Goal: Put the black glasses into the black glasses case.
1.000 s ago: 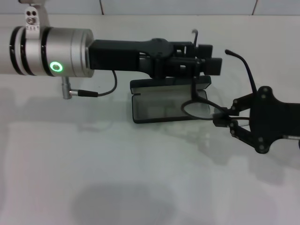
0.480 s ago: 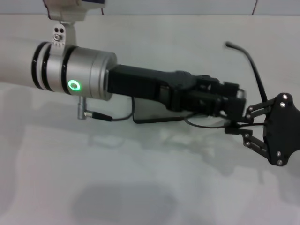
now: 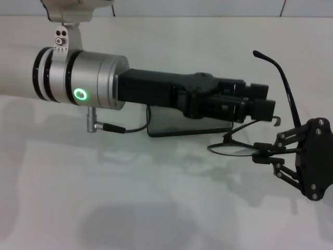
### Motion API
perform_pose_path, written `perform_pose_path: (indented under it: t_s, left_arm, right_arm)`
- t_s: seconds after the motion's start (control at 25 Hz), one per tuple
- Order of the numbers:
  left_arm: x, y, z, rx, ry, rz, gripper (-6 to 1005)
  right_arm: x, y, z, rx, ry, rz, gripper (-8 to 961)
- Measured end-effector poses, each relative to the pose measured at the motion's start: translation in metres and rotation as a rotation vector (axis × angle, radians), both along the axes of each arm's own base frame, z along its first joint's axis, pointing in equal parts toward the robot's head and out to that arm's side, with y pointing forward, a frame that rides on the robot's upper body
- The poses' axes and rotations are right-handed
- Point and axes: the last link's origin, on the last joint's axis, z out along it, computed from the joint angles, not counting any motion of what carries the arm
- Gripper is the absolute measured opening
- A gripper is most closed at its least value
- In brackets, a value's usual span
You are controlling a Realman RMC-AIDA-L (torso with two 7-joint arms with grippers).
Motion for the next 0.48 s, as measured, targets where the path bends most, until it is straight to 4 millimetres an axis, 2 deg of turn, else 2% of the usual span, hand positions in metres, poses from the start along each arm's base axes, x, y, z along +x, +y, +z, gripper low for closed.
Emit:
perform_pose_path:
  t_s: [0.48]
  left_arm:
    - [0.000,-0.006,-0.014,-0.076,0.069,-0.011,771]
  right_arm:
    - [-0.002,0.002,0.000,0.016,0.001,0.020,95]
